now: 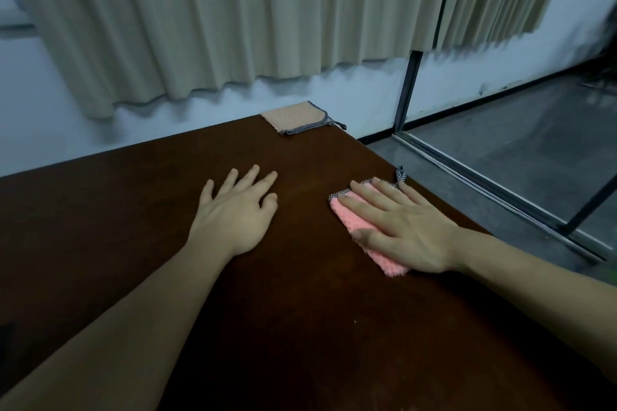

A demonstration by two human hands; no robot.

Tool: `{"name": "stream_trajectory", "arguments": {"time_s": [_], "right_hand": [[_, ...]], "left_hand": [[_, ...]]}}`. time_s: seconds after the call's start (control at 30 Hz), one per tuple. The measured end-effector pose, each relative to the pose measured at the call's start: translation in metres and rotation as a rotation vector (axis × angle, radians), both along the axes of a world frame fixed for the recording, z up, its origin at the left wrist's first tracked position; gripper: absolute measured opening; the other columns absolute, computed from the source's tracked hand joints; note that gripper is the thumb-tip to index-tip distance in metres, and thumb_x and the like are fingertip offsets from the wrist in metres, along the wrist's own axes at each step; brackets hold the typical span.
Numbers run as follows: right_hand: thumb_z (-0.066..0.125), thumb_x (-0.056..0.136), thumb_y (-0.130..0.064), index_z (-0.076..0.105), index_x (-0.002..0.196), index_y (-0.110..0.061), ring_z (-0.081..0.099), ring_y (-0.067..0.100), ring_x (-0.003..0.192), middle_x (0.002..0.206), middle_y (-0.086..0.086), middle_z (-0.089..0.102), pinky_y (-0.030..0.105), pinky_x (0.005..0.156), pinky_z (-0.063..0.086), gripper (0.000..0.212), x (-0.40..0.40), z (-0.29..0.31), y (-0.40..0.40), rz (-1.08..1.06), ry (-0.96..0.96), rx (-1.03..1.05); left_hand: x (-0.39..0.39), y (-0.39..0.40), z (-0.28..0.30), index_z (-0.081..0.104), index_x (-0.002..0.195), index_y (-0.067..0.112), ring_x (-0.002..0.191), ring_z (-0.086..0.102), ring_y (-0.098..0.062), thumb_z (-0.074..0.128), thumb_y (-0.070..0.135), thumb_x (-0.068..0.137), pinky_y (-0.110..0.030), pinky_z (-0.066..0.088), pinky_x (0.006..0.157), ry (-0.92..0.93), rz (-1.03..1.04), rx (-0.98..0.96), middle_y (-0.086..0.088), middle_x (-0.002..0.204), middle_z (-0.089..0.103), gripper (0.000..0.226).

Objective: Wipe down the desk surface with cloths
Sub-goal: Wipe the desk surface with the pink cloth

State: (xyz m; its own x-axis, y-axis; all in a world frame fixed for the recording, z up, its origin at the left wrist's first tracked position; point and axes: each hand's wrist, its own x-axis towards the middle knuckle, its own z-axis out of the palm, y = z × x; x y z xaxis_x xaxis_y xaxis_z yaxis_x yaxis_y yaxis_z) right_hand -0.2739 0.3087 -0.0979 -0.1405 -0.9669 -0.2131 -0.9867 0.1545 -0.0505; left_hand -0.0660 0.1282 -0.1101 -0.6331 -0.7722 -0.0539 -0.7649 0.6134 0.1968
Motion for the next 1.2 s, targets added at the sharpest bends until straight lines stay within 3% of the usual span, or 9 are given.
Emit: {"name": "stream_trajectory", "arguments": {"time_s": [0.1, 0.17, 0.3, 0.5, 0.77, 0.93, 1.03, 1.2], "right_hand": [[0.002, 0.086, -0.081, -0.013, 0.151, -0.057, -0.015, 0.011, 0.154, 0.166, -0.019, -0.015, 0.044, 0.126, -0.009, 0.071, -0.005, -0.002, 0.003, 0.022, 0.016, -0.023], [0.014, 0.099, -0.071, -0.007, 0.155, -0.053, -0.008, 0.014, 0.156, 0.168, -0.016, -0.008, 0.046, 0.126, -0.005, 0.062, -0.014, -0.005, -0.013, 0.009, 0.033, -0.057], [0.021, 0.103, -0.064, 0.001, 0.158, -0.050, -0.002, 0.019, 0.157, 0.170, -0.012, -0.002, 0.048, 0.125, -0.002, 0.060, -0.034, -0.006, -0.060, -0.079, 0.020, -0.078], [0.020, 0.103, -0.064, 0.001, 0.159, -0.048, -0.003, 0.020, 0.157, 0.171, -0.010, -0.002, 0.050, 0.125, -0.004, 0.061, -0.029, -0.003, -0.077, -0.112, 0.002, -0.065], [0.013, 0.100, -0.068, -0.011, 0.153, -0.054, -0.016, 0.010, 0.154, 0.166, -0.020, -0.015, 0.043, 0.126, -0.010, 0.060, 0.016, 0.000, 0.003, 0.128, 0.000, -0.002], [0.007, 0.090, -0.076, -0.006, 0.157, -0.050, -0.004, 0.018, 0.156, 0.170, -0.011, -0.006, 0.049, 0.125, -0.003, 0.073, -0.004, 0.000, -0.037, 0.042, 0.050, -0.035], [0.016, 0.102, -0.068, 0.000, 0.160, -0.046, 0.000, 0.023, 0.157, 0.171, -0.007, -0.001, 0.052, 0.125, -0.001, 0.064, -0.018, -0.001, -0.078, -0.067, 0.046, -0.052], [0.020, 0.104, -0.062, 0.003, 0.160, -0.047, -0.001, 0.022, 0.157, 0.171, -0.009, 0.000, 0.052, 0.124, -0.003, 0.060, -0.008, -0.001, -0.086, -0.123, 0.009, -0.049]], "left_hand": [[-0.001, 0.000, -0.001, 0.012, 0.158, 0.049, 0.156, 0.000, -0.017, 0.015, 0.053, 0.106, -0.048, -0.003, 0.125, -0.020, 0.008, -0.007, 0.013, 0.169, 0.003, 0.052], [-0.002, 0.000, -0.002, 0.012, 0.158, 0.049, 0.156, 0.001, -0.016, 0.016, 0.053, 0.107, -0.048, -0.002, 0.125, -0.029, 0.016, -0.012, 0.014, 0.169, 0.004, 0.051], [-0.004, -0.001, -0.001, 0.015, 0.157, 0.050, 0.156, 0.004, -0.017, 0.018, 0.052, 0.107, -0.049, 0.000, 0.125, -0.026, 0.034, -0.028, 0.013, 0.169, 0.007, 0.051], [-0.004, 0.001, 0.000, 0.017, 0.157, 0.050, 0.156, 0.004, -0.017, 0.021, 0.052, 0.106, -0.051, 0.001, 0.125, -0.024, 0.038, -0.016, 0.013, 0.169, 0.009, 0.051], [-0.004, -0.002, -0.002, 0.019, 0.157, 0.049, 0.156, 0.006, -0.019, 0.022, 0.051, 0.106, -0.052, 0.001, 0.125, -0.009, 0.025, -0.022, 0.011, 0.169, 0.010, 0.051], [-0.004, -0.004, -0.001, 0.019, 0.157, 0.048, 0.156, 0.006, -0.020, 0.023, 0.051, 0.106, -0.052, 0.001, 0.125, -0.005, 0.020, -0.026, 0.010, 0.169, 0.010, 0.052], [-0.003, -0.004, -0.001, 0.021, 0.157, 0.047, 0.156, 0.007, -0.021, 0.023, 0.051, 0.106, -0.053, 0.002, 0.124, 0.004, 0.013, -0.024, 0.009, 0.169, 0.011, 0.052], [-0.004, -0.003, 0.000, 0.021, 0.157, 0.047, 0.156, 0.007, -0.021, 0.023, 0.051, 0.106, -0.053, 0.002, 0.124, 0.005, 0.013, -0.012, 0.009, 0.169, 0.011, 0.052]]}}
